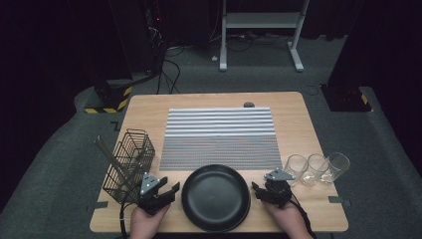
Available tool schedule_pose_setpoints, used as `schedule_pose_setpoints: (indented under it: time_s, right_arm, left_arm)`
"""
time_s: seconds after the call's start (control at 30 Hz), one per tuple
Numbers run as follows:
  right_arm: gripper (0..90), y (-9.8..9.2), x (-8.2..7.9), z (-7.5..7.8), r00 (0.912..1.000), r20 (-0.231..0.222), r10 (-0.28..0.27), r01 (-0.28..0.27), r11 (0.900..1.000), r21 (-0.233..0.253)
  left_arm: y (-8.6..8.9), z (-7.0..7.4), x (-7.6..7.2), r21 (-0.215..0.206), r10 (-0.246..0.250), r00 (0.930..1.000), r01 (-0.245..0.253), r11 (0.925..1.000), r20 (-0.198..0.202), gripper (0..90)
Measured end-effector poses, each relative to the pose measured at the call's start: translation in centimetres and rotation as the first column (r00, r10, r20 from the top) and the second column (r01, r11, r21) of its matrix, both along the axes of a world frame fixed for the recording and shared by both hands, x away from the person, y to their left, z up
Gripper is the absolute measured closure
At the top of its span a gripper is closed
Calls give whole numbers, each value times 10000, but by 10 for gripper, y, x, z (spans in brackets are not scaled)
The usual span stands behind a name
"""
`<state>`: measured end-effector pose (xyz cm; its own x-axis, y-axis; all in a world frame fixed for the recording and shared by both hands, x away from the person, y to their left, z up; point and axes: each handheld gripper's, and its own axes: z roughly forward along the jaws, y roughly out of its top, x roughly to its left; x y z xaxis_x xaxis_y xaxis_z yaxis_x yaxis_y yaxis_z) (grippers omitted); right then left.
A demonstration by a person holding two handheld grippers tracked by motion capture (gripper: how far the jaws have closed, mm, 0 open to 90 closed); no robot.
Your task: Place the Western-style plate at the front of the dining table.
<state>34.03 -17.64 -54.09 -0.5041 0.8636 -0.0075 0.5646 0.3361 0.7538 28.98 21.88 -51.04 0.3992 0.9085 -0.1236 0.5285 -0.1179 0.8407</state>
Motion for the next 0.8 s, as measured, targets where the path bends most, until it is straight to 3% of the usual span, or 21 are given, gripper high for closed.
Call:
schedule_pose_setpoints:
  time_s: [0.23, 0.4, 0.6, 0.8]
  right_arm:
    - [358, 0, 0, 0, 10000, 0, -4, 4, 10000, -3]
    - [358, 0, 0, 0, 10000, -1, 4, -4, 10000, -2]
    - [356, 0, 0, 0, 10000, 4, 13, -13, 10000, 3]
    - [357, 0, 0, 0, 10000, -1, 12, -12, 10000, -4]
  left_arm:
    - [-7, 10, -3, -284, -521, 9982, 529, 9982, 283, 425]
    - [-17, 16, 1, -6, -795, 9966, 796, 9968, 229, 405]
    - [-25, 22, 11, 221, -1078, 9942, 1077, 9939, 3, 395]
    - [-30, 17, 21, -252, -1388, 9889, 1376, 9902, -525, 377]
